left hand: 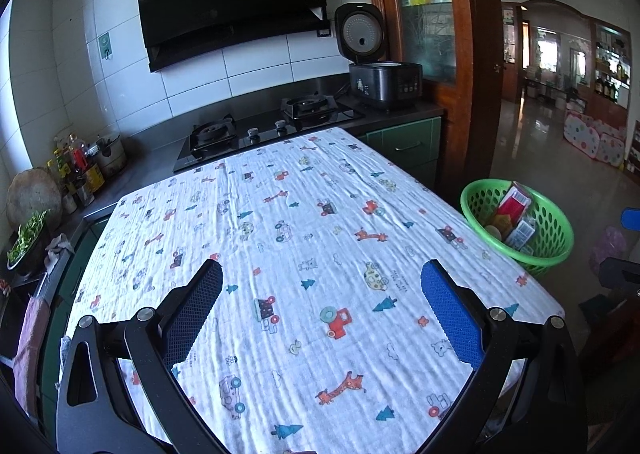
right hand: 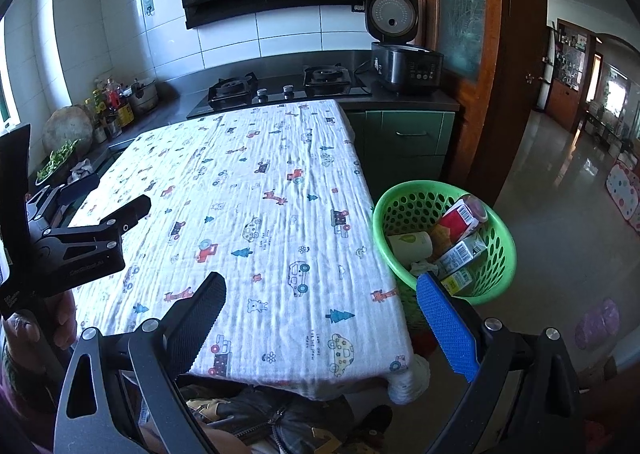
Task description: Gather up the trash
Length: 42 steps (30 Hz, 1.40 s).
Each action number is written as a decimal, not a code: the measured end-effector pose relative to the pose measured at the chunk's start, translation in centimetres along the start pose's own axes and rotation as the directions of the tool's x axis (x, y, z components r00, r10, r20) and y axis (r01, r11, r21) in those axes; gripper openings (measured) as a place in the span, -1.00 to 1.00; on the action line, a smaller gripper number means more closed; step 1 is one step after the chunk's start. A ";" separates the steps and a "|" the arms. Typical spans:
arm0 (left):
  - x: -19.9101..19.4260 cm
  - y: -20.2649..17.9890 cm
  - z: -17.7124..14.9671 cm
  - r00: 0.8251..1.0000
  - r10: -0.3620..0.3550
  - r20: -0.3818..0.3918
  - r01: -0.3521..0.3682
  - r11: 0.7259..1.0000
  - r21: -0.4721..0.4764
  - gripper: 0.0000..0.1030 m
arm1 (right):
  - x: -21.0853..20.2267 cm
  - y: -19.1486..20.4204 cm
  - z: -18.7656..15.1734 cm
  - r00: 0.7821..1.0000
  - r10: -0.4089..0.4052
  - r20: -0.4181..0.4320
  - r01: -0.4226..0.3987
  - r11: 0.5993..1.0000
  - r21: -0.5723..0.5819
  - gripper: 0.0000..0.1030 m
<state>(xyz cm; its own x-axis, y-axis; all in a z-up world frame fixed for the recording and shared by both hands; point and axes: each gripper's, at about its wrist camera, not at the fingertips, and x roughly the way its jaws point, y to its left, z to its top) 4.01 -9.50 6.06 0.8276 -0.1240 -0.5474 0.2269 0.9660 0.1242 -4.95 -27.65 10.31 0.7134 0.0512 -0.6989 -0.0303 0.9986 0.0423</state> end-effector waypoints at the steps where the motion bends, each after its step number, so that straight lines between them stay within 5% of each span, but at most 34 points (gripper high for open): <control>1: 0.0 0.0 -0.1 1.000 0.000 0.000 0.000 1.000 -0.004 0.90 | 0.1 0.1 -0.1 1.000 -0.008 0.005 0.008 1.000 -0.002 0.80; 12: -0.5 -0.2 -0.1 0.999 0.018 0.044 -0.017 1.000 -0.015 0.90 | -0.1 0.4 -0.7 0.996 -0.033 0.079 0.034 0.999 -0.014 0.80; 42: -1.1 -0.4 -0.1 0.998 0.022 0.063 -0.021 1.000 -0.015 0.90 | -0.3 0.6 -0.8 0.996 -0.022 0.086 0.023 1.000 -0.018 0.80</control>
<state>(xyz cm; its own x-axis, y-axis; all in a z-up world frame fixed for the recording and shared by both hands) 3.02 -9.71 6.55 0.8633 -0.1165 -0.4911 0.2013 0.9717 0.1233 -5.74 -27.09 9.97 0.7711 0.0284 -0.6360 -0.0260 0.9996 0.0131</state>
